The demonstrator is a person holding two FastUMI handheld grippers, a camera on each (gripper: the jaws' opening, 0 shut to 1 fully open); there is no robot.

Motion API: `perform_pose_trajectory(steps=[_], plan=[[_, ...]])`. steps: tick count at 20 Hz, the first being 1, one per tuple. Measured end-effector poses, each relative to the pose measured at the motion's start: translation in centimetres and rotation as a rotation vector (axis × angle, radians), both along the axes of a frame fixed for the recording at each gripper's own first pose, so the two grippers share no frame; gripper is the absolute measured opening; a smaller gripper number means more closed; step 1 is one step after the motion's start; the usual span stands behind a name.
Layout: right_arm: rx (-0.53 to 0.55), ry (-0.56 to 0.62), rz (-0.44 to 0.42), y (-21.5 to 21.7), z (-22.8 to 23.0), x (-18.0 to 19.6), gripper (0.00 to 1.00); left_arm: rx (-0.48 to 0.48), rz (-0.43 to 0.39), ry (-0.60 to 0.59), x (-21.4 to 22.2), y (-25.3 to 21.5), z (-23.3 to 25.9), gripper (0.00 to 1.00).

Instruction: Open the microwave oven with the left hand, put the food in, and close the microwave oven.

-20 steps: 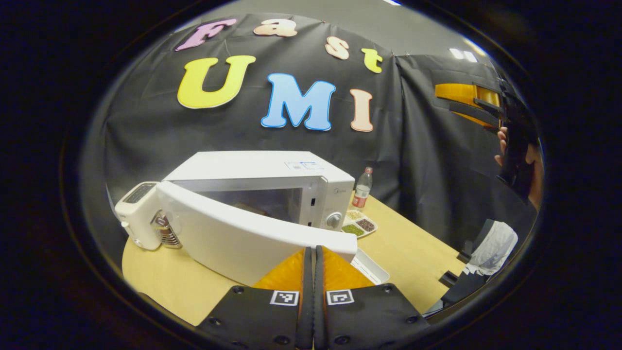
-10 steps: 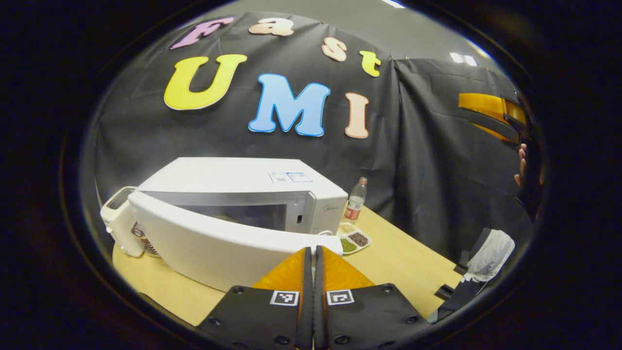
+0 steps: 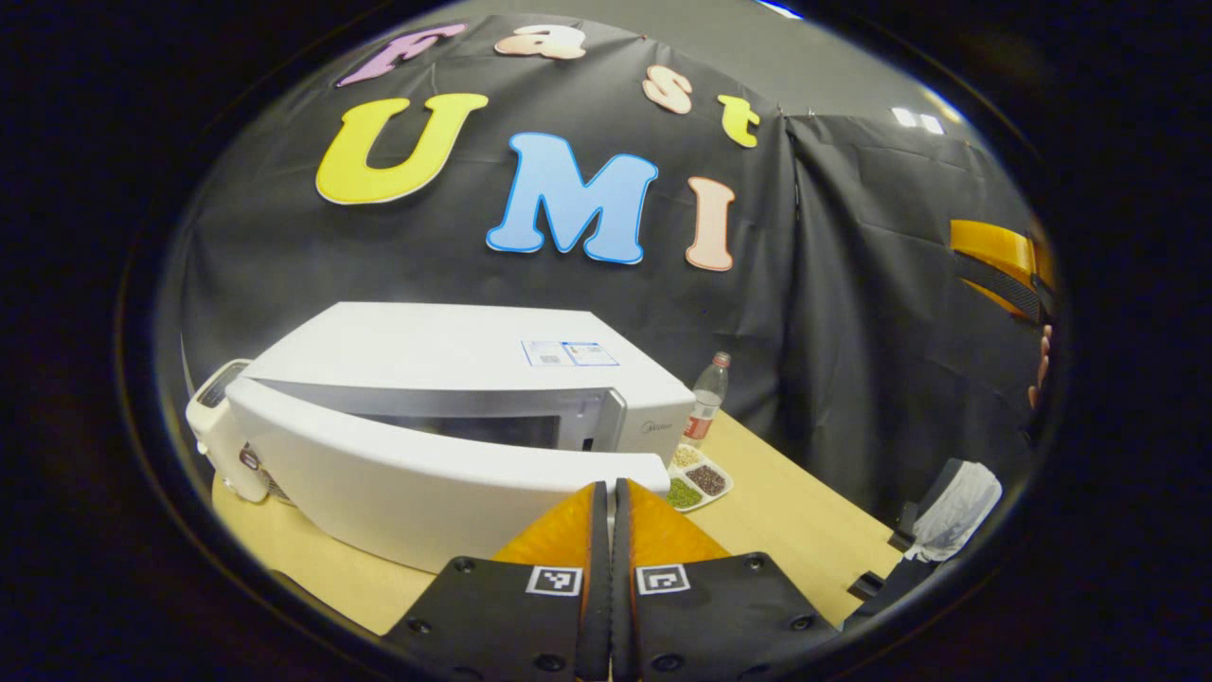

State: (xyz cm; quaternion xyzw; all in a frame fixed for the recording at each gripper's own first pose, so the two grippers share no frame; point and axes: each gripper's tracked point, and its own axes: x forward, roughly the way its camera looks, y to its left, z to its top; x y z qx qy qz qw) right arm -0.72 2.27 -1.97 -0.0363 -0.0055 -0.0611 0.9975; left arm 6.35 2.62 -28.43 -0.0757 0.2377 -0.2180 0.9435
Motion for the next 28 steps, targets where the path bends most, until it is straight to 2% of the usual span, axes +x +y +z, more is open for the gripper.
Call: perform_pose_trajectory(steps=[5, 13, 15, 16, 22, 25, 26, 27, 28], plan=[[0.009, 0.015, -0.027, -1.0, -0.4, 0.4, 0.94, 0.037, 0.037, 0.025, 2.4, -0.1, -1.3, 0.07], [0.004, -0.019, -0.07, -2.8, 1.1, 0.2, 0.94, -0.024, 0.094, 0.052, 6.0, -0.3, -1.7, 0.07], [0.004, -0.021, -0.084, -3.2, 1.0, 0.2, 0.94, -0.073, 0.066, 0.085, 5.8, -1.5, -2.3, 0.07], [0.003, -0.021, -0.091, -3.4, 1.0, 0.1, 0.94, -0.064, 0.066, 0.1, 5.7, -1.6, -2.8, 0.07], [-0.004, -0.012, -0.065, -2.0, 0.6, 0.9, 0.94, 0.006, 0.049, 0.053, 6.0, -1.4, -2.7, 0.07], [-0.002, -0.012, -0.039, -0.9, 0.5, 1.1, 0.94, -0.024, 0.05, 0.054, 6.5, -1.2, -2.6, 0.07], [-0.004, -0.011, -0.033, -0.7, 0.4, 1.2, 0.94, -0.009, 0.085, 0.06, 7.5, -0.4, -3.0, 0.07], [-0.006, -0.009, -0.03, -0.5, 0.3, 1.2, 0.94, -0.063, 0.076, 0.1, 7.3, -1.1, -3.2, 0.1], [-0.006, -0.009, -0.031, -0.5, 0.3, 1.2, 0.94, -0.074, 0.08, 0.103, 7.1, -1.0, -3.2, 0.07]])
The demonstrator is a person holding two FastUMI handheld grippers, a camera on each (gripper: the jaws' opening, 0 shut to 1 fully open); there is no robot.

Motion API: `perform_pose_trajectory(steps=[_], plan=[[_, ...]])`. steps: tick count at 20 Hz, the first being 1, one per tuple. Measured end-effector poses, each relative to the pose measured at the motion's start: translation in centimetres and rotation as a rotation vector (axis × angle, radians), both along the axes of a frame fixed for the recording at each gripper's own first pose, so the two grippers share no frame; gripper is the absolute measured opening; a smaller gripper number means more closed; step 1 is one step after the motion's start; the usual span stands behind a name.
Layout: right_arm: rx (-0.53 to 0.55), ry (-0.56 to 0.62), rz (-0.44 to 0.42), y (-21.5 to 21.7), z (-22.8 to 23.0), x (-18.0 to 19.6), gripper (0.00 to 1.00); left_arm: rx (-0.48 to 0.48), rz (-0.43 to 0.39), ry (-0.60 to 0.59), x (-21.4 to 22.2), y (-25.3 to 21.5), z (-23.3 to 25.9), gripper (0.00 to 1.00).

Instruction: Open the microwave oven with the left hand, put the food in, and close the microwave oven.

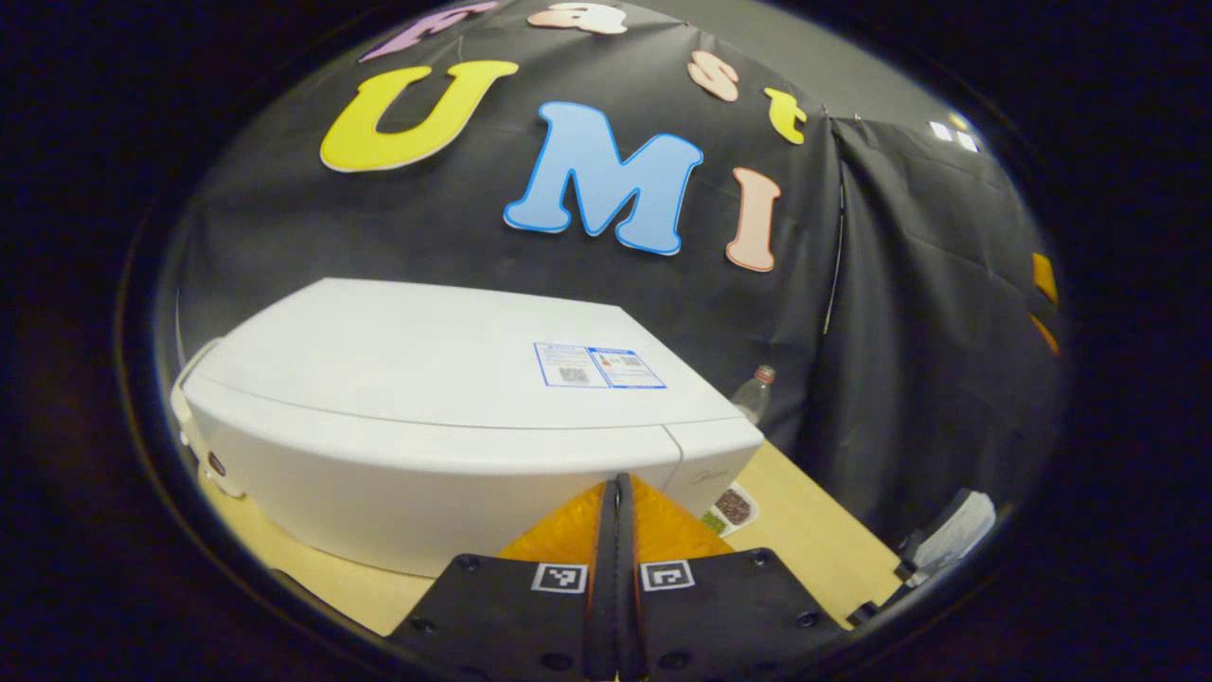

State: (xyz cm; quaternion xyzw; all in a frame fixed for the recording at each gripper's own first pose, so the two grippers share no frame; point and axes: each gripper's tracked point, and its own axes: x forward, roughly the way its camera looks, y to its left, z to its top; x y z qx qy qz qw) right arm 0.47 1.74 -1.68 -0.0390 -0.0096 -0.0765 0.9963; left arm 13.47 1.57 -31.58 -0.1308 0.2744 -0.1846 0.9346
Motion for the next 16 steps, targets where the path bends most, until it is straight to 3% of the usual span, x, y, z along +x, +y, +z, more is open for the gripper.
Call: perform_pose_trajectory(steps=[6, 10, 12, 16], plan=[[0.008, 0.006, -0.006, -0.1, 0.0, -0.1, 0.94, 0.044, -0.015, -0.014, -0.1, 0.1, 0.2, 0.07], [-0.018, 0.009, 0.03, 0.6, 0.3, 1.0, 0.94, 0.038, 0.116, -0.145, -0.5, 4.7, 6.4, 0.07], [-0.018, 0.009, 0.05, 1.1, 0.7, 1.4, 0.94, 0.046, 0.2, -0.221, -1.6, 8.2, 10.9, 0.13], [-0.006, -0.001, 0.09, 2.6, 2.0, 2.0, 0.94, 0.142, 0.314, -0.374, -3.9, 14.5, 19.5, 0.96]])
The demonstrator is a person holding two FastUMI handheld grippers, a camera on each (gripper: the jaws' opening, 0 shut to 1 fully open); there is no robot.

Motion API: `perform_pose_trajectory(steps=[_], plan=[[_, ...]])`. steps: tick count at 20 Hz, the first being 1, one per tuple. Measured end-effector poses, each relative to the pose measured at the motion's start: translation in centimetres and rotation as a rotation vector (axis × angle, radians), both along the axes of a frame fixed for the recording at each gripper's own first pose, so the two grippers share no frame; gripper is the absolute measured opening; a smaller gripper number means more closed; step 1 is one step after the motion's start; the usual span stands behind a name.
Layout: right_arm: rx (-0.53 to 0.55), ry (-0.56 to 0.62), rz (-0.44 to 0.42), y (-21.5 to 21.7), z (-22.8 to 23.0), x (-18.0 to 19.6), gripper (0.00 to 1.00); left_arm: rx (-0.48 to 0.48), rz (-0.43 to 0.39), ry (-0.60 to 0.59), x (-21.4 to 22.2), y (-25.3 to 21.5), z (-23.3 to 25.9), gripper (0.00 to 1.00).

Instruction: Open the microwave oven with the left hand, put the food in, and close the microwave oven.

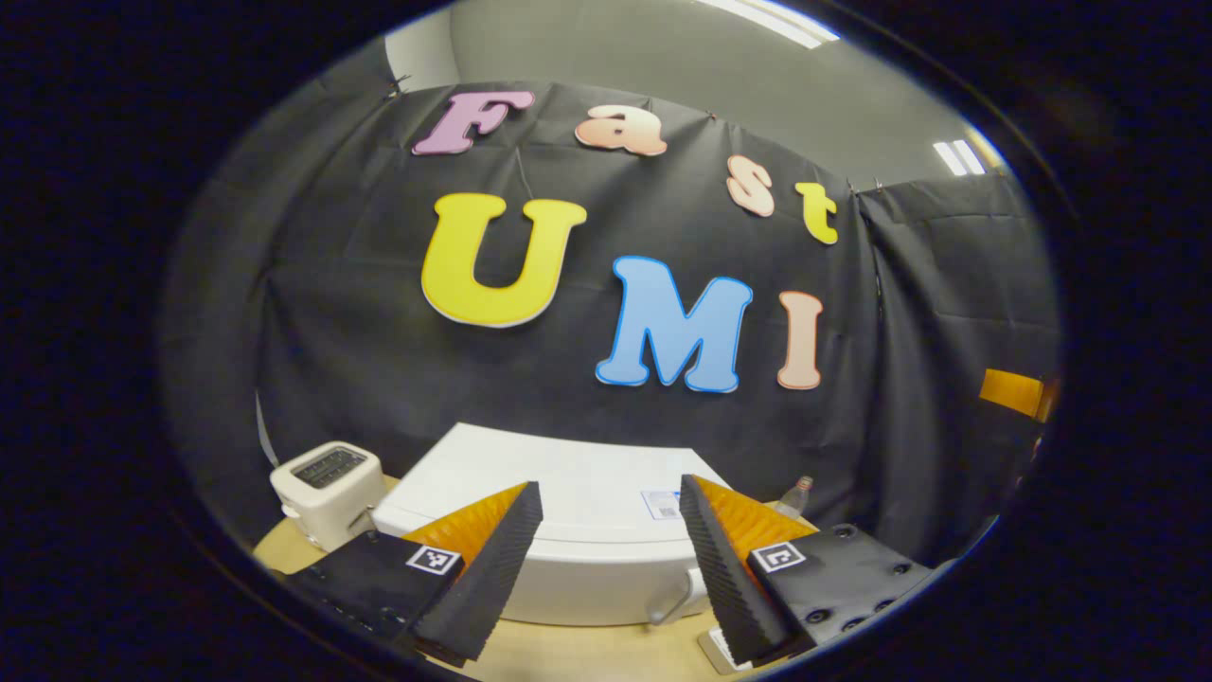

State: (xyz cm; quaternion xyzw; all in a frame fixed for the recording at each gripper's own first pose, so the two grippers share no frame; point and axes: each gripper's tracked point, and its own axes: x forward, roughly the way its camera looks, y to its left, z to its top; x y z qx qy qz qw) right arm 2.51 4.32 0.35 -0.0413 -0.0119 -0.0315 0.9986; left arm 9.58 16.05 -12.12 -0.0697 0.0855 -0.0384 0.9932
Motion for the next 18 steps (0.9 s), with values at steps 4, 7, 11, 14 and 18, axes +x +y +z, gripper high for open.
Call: perform_pose_trajectory(steps=[4, 7, 11, 14, 18], plan=[[-0.006, -0.012, 0.041, 1.8, 1.0, 0.2, 0.94, 0.01, 0.028, -0.072, -2.5, 1.4, 6.3, 0.96], [-0.004, -0.01, 0.057, 2.9, 1.6, 0.0, 0.94, 0.043, 0.069, -0.145, -4.3, 2.5, 10.4, 0.96], [0.011, -0.01, 0.061, 3.9, 2.1, 0.0, 0.94, 0.033, 0.067, -0.174, -5.7, 2.5, 12.3, 0.96], [0.012, -0.019, 0.062, 4.6, 2.4, -0.1, 0.93, 0.035, 0.064, -0.179, -6.2, 3.2, 13.0, 0.96], [0.006, -0.044, 0.061, 5.9, 3.0, -0.2, 0.85, 0.049, 0.042, -0.182, -6.2, 3.5, 13.4, 0.96]])
